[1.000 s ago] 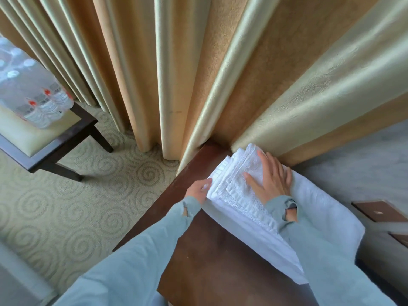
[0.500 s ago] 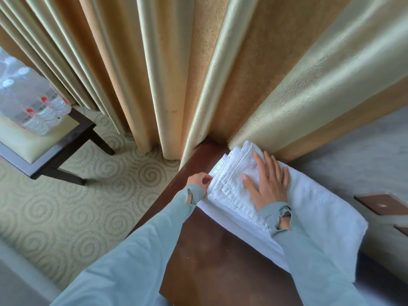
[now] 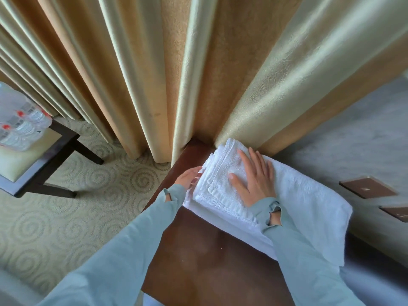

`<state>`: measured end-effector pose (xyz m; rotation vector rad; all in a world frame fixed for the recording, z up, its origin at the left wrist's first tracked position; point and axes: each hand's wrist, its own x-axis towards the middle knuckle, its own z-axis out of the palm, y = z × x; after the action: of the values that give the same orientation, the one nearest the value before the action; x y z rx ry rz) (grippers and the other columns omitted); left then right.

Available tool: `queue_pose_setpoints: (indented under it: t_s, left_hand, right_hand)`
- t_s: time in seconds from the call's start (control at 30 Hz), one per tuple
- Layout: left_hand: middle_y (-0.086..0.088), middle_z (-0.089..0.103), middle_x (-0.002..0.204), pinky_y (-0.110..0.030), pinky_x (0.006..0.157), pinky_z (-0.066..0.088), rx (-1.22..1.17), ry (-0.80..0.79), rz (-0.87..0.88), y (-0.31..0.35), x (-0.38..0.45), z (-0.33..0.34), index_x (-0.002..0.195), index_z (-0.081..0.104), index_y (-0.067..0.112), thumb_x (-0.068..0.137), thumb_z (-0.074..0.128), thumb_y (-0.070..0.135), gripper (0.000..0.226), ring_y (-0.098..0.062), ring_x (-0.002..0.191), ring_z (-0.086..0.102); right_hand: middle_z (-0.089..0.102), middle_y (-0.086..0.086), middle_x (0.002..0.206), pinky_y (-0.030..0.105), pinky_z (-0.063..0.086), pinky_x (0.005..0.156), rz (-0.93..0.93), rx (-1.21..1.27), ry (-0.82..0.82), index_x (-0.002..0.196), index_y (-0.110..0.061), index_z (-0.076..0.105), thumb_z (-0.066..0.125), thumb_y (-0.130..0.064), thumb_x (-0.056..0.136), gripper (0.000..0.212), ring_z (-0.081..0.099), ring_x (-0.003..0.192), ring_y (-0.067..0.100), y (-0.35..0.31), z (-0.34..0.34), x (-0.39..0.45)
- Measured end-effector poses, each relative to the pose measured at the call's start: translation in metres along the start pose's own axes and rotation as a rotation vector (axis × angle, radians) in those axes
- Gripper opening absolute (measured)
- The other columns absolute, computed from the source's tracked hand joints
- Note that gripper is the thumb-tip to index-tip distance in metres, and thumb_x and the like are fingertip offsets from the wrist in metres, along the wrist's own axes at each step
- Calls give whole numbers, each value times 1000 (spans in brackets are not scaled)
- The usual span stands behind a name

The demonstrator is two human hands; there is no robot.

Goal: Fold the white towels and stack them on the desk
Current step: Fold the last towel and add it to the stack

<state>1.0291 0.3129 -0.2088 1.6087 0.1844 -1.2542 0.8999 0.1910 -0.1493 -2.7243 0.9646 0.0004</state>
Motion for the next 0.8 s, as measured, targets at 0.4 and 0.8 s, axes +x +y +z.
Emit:
queue_pose_setpoints:
  t_s: [0.4, 0.8]
  left_hand:
    - [7, 22, 153, -43, 118, 8, 1341, 36, 960, 59, -75, 85, 142, 24, 47, 80, 19, 67, 65, -22, 144, 12]
    - [3, 18, 157, -66, 108, 15, 1896, -145, 1062, -8, -68, 111, 144, 7, 49, 88, -6, 65, 59, -39, 142, 13]
  right_hand:
    - [8, -4, 158, 54, 1, 115, 388, -56, 19, 144, -43, 21, 7, -67, 75, 75, 2, 146, 25, 97, -51, -93]
    - [-23, -15, 153, 64, -5, 110, 280, -199, -51, 138, -53, -19, -14, -61, 86, 53, -18, 142, 37, 101, -12, -128]
